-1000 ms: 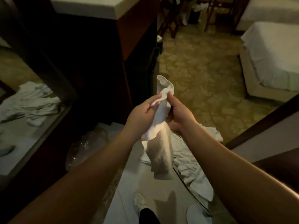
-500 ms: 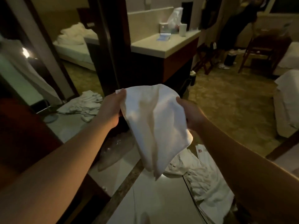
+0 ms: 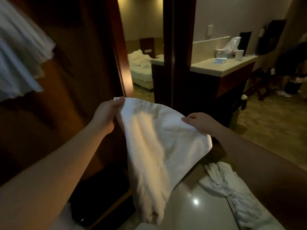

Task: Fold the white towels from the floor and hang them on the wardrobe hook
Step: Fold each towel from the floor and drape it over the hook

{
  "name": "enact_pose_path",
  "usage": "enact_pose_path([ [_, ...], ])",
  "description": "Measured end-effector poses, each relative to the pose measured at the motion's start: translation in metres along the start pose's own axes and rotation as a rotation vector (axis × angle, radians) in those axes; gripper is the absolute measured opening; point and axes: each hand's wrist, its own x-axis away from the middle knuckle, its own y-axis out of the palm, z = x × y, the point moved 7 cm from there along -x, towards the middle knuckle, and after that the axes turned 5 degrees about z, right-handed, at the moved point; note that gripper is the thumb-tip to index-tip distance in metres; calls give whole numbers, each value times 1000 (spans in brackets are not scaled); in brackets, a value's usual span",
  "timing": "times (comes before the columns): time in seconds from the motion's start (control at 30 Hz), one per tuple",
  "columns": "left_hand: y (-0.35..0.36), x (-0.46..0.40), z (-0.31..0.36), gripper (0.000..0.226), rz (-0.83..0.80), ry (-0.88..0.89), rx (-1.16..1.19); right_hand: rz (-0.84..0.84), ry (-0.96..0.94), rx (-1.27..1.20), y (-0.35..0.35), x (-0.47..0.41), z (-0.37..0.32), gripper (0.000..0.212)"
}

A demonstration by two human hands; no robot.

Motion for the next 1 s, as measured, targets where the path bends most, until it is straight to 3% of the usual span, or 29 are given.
enact_pose_path([
  [0.07, -54, 23, 6, 12, 25, 5, -3, -63, -50, 103, 29, 25, -31, 45],
  [0.13, -111, 45, 11, 14, 86, -11, 14, -111, -116, 187, 56, 50, -64, 50],
  [0.3, -234, 95, 22, 20, 142, -48, -6, -183, -249, 354, 116, 97, -138, 39],
  [0.47, -329, 139, 35, 16, 218, -24, -45, -173, -320, 395, 156, 123, -200, 44],
  [0.7, -418, 186, 51, 16, 299, -13, -14, -161, -267, 185, 191, 145, -238, 26],
  [1.0, -474, 225, 39, 32, 377, -64, 66, -202, -195, -148, 228, 209, -276, 26],
])
